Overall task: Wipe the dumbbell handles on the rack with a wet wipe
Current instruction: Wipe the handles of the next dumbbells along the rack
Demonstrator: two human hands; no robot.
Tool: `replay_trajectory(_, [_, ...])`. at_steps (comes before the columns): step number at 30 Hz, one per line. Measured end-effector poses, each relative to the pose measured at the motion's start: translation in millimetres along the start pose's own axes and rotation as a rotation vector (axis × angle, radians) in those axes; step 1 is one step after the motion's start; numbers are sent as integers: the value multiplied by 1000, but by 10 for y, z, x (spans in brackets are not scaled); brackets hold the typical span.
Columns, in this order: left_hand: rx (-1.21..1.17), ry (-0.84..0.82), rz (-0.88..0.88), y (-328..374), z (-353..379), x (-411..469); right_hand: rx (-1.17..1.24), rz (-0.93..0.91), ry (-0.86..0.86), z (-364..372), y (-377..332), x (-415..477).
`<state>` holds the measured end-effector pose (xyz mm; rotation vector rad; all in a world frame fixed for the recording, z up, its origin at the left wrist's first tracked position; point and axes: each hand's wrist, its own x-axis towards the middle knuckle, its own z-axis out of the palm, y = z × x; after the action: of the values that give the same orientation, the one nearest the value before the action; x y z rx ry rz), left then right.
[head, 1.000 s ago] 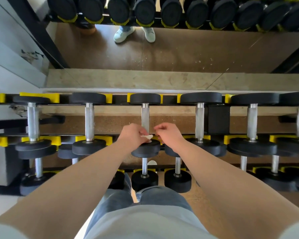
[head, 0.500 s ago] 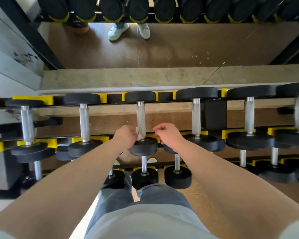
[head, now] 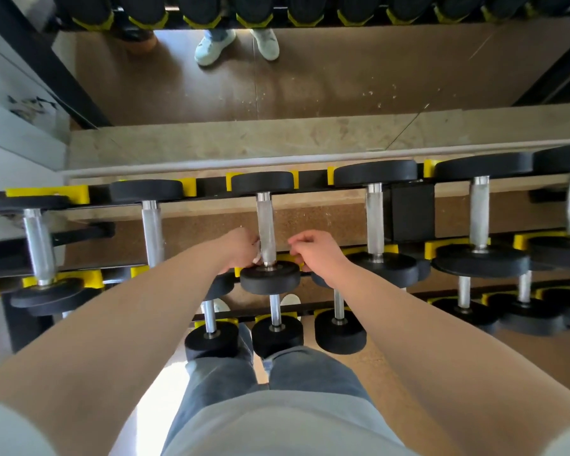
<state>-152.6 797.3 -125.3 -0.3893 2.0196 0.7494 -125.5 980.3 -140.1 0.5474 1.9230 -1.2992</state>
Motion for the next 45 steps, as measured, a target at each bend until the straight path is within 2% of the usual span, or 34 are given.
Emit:
replay_trajectory(2, [157, -11, 33, 43, 11, -65, 3, 21, -6, 5, 18, 7])
replay_trajectory(3, [78, -55, 29, 54, -17, -42, 5, 31, -11, 4, 24, 7])
replay_trajectory(5, [-313, -119, -11, 76, -111, 14, 11, 39, -22, -5, 25, 9])
replay_trajectory(7, [-697, -27, 13, 105, -196, 191, 10, 36, -27, -29, 15, 23])
replay_trajectory(8, [-833, 38, 25, 131, -222, 270, 7, 32, -24, -42, 8, 29])
replay_trajectory(10, [-959, 82, 30, 167, -212, 315, 16, 31, -11, -70, 3, 37])
replay_trajectory(11, [-939, 63, 42, 141, -183, 274, 35, 33, -5, -75, -3, 41])
replay_trajectory(12, [-819, 36, 60, 87, -152, 215, 52, 33, -1, -76, -15, 43])
replay_trajectory(15, [-203, -66, 18, -161, -40, 165, 3, 21, -30, -48, -52, 46])
replay_trajectory(17, [-78, -82, -4, -213, -10, 166, -42, 15, -53, -12, -81, 50])
replay_trajectory(19, [-204, -42, 23, -156, -35, 158, -66, 5, -56, 14, -120, 42])
replay_trajectory(22, [-716, 131, 108, -88, -124, 182, -72, -27, -45, 15, -182, 25])
replay_trajectory(24, [-997, 155, 166, -78, -184, 202, -26, -47, -32, 0, -220, 11])
replay_trajectory(26, [-1012, 96, 173, -93, -164, 180, 15, -62, -16, -9, -249, -1])
replay_trajectory(28, [-907, 39, 136, -154, -122, 100, 26, -69, -14, -2, -272, -9])
replay_trajectory(30, [-661, -6, 103, -241, -108, 10, 4, -71, -17, 21, -287, -17])
replay_trajectory(32, [-313, -60, 103, -307, -95, -58, -40, -60, -30, 54, -288, -29])
replay_trajectory(34, [-143, -41, 96, -302, -59, -109, -81, -51, -34, 102, -288, -43])
replay_trajectory(36, [-190, -2, 58, -278, -48, -124, -128, -93, 2, 144, -286, -54])
replay_trajectory(38, [-358, 4, 25, -278, -80, -153, -132, -175, 27, 163, -281, -71])
replay_trajectory(42, [-764, -87, 91, -264, -159, -233, 19, -295, -100, 190, -317, -154])
replay_trajectory(45, [-907, -162, 123, -216, -136, -284, 40, -312, -99, 204, -298, -170])
